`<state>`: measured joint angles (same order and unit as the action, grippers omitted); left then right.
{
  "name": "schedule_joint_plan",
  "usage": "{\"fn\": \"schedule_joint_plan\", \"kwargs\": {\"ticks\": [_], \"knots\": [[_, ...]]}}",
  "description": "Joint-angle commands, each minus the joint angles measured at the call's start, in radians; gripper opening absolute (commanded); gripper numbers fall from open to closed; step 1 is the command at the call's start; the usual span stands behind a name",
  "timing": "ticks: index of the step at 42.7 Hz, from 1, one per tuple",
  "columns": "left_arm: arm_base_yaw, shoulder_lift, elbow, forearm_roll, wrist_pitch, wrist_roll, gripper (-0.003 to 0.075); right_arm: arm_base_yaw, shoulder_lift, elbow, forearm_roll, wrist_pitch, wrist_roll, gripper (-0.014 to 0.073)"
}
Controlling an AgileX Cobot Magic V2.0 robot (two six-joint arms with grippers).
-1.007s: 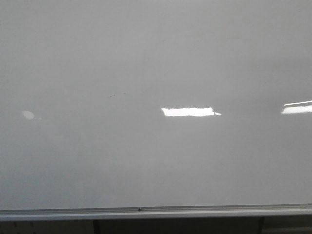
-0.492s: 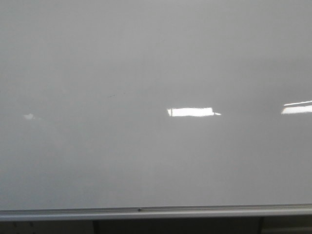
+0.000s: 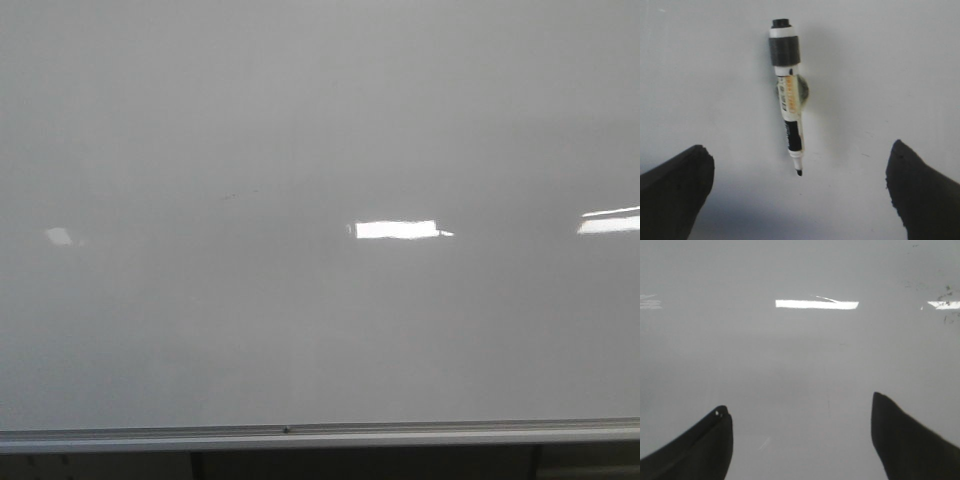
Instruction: Write number 0 on whiteboard
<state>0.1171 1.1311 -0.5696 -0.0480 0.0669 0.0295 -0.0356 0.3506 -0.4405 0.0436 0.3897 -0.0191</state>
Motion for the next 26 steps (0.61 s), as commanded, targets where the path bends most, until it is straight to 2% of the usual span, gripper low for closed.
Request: {"fn": "schedule_joint_plan", "kwargs": {"ticks": [1, 6, 13, 26], "knots": [[0.019, 0.100, -0.077, -0.012, -0.115, -0.012, 0.0671, -0.005, 0.014, -0.038, -0.009, -0.072, -0.004, 0.0592], [0.020, 0.220, -0.126, -0.012, -0.137, -0.012, 0.0670, -0.005, 0.014, -0.038, -0.009, -0.072, -0.004, 0.0592], [0.020, 0.340, -0.147, -0.012, -0.234, -0.012, 0.0670, -0.005, 0.014, -0.038, -0.009, -0.072, -0.004, 0.0592], [0.018, 0.461, -0.189, -0.012, -0.303, -0.012, 0.0670, -0.005, 0.014, -0.038, -0.009, -0.072, -0.004, 0.0592]]}}
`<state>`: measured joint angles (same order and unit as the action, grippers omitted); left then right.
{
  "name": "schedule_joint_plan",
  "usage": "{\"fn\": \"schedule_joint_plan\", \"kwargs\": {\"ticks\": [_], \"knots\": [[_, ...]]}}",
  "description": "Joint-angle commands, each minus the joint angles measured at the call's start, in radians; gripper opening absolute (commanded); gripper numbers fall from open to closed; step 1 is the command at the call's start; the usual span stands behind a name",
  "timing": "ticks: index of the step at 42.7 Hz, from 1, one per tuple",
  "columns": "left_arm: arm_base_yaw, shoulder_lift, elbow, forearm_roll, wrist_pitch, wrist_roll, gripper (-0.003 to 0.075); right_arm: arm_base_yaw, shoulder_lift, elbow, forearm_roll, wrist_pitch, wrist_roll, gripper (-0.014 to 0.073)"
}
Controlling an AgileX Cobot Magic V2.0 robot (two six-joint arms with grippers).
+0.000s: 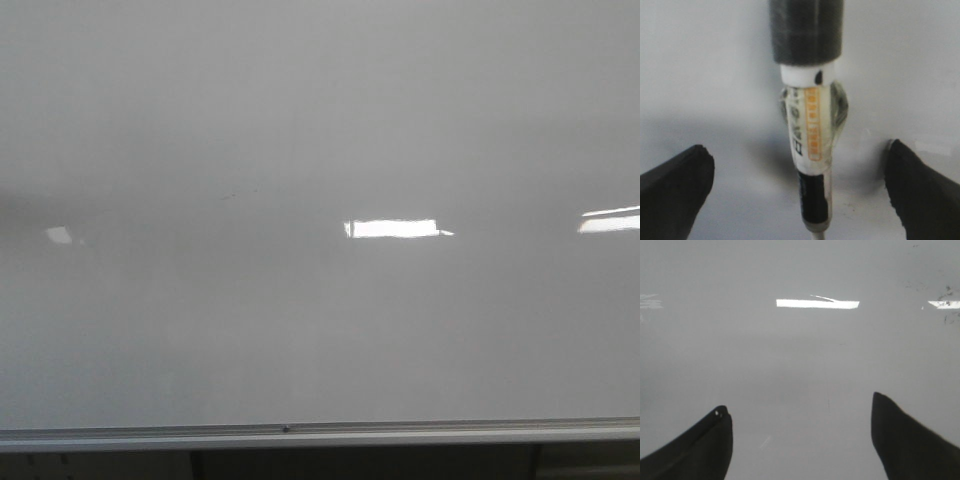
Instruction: Write number 0 on whiteboard
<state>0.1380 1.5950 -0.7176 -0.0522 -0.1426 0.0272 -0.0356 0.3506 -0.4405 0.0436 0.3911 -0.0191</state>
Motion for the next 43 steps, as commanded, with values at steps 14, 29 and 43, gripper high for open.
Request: {"fn": "schedule_joint_plan", "kwargs": {"ticks": [14, 29, 43], "knots": [[-0.003, 0.021, -0.054, -0.008, -0.093, -0.010, 0.0578, -0.005, 0.014, -0.038, -0.009, -0.075, -0.004, 0.0592], [-0.005, 0.015, -0.054, -0.008, -0.035, -0.010, 0.0050, -0.005, 0.014, -0.038, -0.009, -0.075, -0.004, 0.0592], [-0.012, -0.119, -0.054, -0.005, 0.069, -0.010, -0.0019, -0.005, 0.014, -0.038, 0.001, -0.053, -0.004, 0.0592]]}}
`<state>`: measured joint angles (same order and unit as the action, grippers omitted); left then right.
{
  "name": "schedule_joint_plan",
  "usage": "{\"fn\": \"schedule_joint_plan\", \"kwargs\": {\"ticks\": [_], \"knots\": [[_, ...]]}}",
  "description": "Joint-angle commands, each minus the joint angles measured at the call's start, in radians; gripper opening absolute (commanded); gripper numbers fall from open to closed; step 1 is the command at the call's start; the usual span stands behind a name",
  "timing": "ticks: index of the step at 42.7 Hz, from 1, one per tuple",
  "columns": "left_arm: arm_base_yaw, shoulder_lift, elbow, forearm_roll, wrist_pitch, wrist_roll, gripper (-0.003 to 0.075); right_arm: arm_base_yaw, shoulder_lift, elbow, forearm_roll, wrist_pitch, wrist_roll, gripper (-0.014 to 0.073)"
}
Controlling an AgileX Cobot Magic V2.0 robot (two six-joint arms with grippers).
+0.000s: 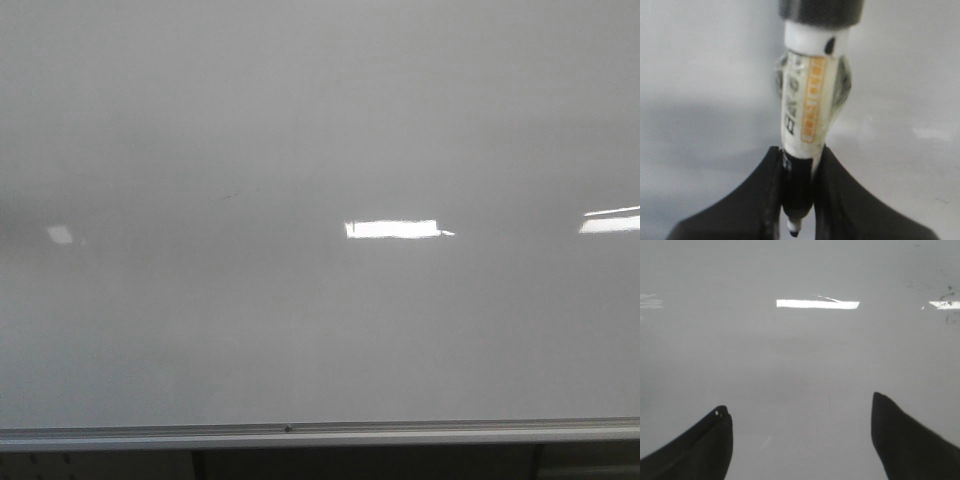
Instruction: Write number 0 on whiteboard
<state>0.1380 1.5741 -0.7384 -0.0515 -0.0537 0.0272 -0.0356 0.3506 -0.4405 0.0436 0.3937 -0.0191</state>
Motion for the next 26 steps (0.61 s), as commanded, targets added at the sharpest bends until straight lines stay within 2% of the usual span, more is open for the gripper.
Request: {"fn": "schedule_joint_plan", "kwargs": {"ticks": [1, 7, 14, 19, 26], "knots": [[-0.017, -0.122, -0.033, -0.004, 0.007, -0.010, -0.0019, -0.005, 0.015, -0.039, 0.006, -0.041, -0.004, 0.0592], [-0.088, -0.224, -0.033, -0.001, 0.164, 0.021, -0.0015, -0.005, 0.052, -0.052, 0.034, 0.048, -0.004, 0.0592], [-0.253, -0.287, -0.048, -0.019, 0.352, 0.087, -0.0013, 0.001, 0.157, -0.110, 0.064, 0.129, -0.004, 0.0592], [-0.407, -0.289, -0.104, -0.113, 0.547, 0.218, -0.0013, 0.031, 0.255, -0.182, 0.098, 0.191, -0.050, 0.0592], [-0.555, -0.289, -0.170, -0.351, 0.711, 0.494, -0.0013, 0.093, 0.370, -0.284, 0.182, 0.299, -0.147, 0.0592]]}}
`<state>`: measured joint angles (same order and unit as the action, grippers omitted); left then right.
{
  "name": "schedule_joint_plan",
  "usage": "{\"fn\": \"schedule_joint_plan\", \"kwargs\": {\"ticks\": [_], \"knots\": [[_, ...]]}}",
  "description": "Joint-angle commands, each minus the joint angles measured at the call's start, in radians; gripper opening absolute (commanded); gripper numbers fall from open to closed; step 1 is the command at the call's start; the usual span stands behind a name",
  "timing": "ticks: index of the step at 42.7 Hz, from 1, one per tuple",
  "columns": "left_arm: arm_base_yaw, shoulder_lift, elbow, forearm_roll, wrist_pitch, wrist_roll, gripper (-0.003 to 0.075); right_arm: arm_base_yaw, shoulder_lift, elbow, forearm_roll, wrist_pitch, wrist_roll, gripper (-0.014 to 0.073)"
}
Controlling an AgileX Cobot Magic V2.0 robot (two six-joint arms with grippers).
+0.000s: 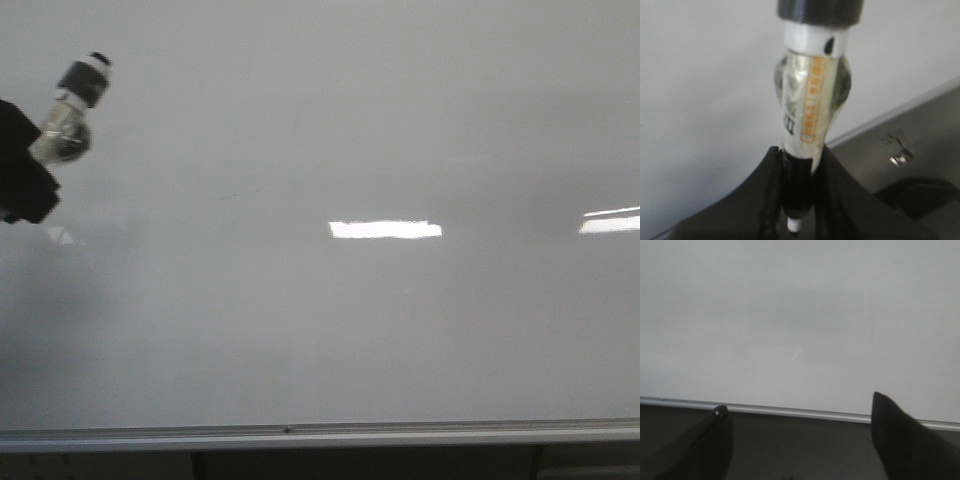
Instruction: Write number 0 on whiteboard
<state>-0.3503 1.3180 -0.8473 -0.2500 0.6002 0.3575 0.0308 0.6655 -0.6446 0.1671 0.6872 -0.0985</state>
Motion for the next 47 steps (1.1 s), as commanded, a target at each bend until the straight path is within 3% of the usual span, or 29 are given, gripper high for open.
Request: {"fn": "schedule_joint_plan", "kwargs": {"ticks": [1, 6, 12, 16, 26, 33, 47], "knots": [[-0.082, -0.033, -0.069, -0.189, 0.082, 0.211, -0.0013, 0.037, 0.069, -0.094, 0.077, 0.023, -0.085, 0.0592], [-0.145, -0.033, -0.100, -0.370, 0.225, 0.413, -0.0013, 0.083, 0.135, -0.164, 0.185, 0.111, -0.174, 0.0592], [-0.157, -0.033, -0.111, -0.566, 0.437, 0.594, -0.0013, 0.128, 0.220, -0.268, 0.429, 0.243, -0.360, 0.0592], [-0.157, -0.033, -0.111, -0.639, 0.544, 0.656, -0.0013, 0.131, 0.283, -0.311, 0.655, 0.352, -0.532, 0.0592], [-0.157, -0.033, -0.111, -0.693, 0.602, 0.690, -0.0013, 0.131, 0.426, -0.336, 1.026, 0.545, -0.715, 0.0592], [-0.157, -0.033, -0.111, -0.707, 0.615, 0.690, -0.0013, 0.151, 0.521, -0.336, 1.127, 0.563, -0.779, 0.0592], [-0.157, -0.033, -0.111, -0.711, 0.615, 0.690, -0.0013, 0.334, 0.607, -0.336, 1.136, 0.448, -0.804, 0.0592]]}}
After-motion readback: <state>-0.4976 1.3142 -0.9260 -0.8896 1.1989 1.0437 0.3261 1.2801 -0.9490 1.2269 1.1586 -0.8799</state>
